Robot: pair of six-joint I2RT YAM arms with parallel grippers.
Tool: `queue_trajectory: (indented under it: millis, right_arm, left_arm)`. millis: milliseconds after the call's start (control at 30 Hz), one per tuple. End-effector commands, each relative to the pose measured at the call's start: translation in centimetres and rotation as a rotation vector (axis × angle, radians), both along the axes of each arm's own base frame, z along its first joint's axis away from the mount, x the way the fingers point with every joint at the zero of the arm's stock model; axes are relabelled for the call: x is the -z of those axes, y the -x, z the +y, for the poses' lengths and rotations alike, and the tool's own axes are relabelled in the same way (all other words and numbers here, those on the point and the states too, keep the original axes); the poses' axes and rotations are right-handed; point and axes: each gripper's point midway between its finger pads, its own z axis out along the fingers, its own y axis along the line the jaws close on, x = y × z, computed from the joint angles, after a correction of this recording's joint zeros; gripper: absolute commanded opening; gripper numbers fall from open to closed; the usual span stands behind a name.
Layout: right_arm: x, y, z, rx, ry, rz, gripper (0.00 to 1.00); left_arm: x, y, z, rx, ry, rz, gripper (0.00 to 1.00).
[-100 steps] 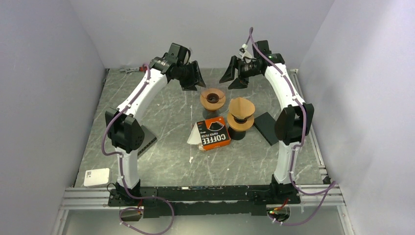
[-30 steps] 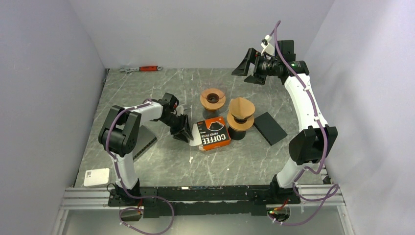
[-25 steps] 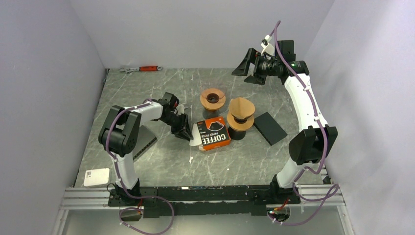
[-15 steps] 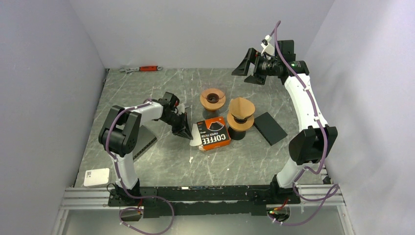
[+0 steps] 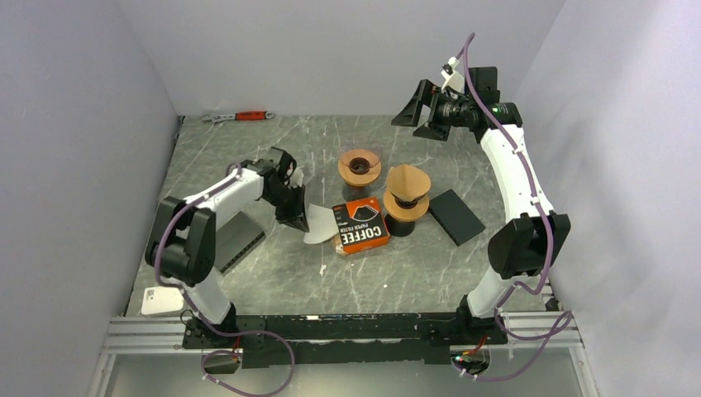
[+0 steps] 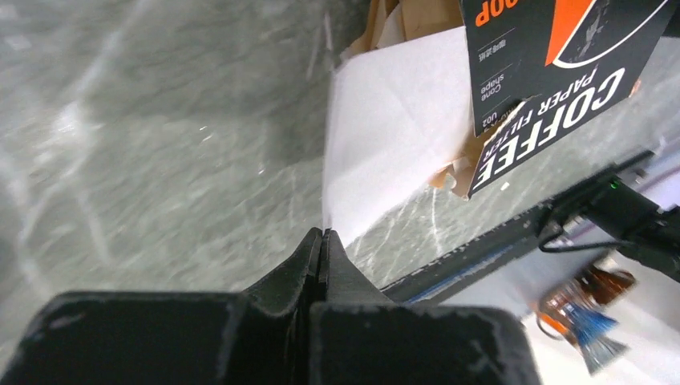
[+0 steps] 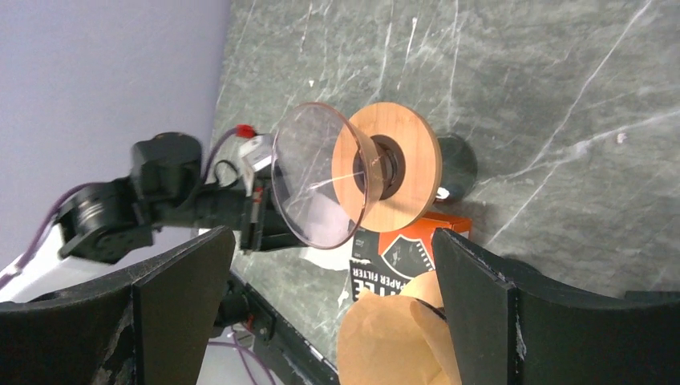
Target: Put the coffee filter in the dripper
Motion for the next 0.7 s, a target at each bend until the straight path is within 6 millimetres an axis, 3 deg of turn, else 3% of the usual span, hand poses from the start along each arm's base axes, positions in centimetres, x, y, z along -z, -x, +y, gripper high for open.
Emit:
queue_trajectory:
  millis: [0,100,200,367,500,667]
  right_arm:
    - [-5.7,-0.7,-1.0,0.039,0.032,-0.233,1.00]
    - [-6.7,-0.7,-1.1,0.033,0.040,-0.282,1.00]
    - [-8.1,-0.4,-0.5,-0.005,0.020,-0.362,1.00]
    - [-10.4,0.1,-0.1,-0.026,0.012,-0.456,1.00]
    - [-12.2,1.0,0.8,-0.070,-0.019,-0.521,1.00]
    - [-14.3,1.6,1.9,-0.095,-0.105,-0.552,1.00]
  left_arm:
    - [-4.7,-1.8,3.2,-0.015,-0.157,-0.190,0.00]
    - [-8.6,-3.4,4.9,-0.043,-0.232,-0.332,0.00]
    - [-12.4,-5.3,5.3,-0.035,-0.239,-0.488,0.00]
    - [-21.0,-8.7,5.5,-0.162,-0.190,-0.746,0.00]
    - [-26.9,-10.6,4.6,-0.271,-0.073,-0.850,0.00]
    - [-34.4,-11.9,1.6,-0.356,0.241,-0.937,0.00]
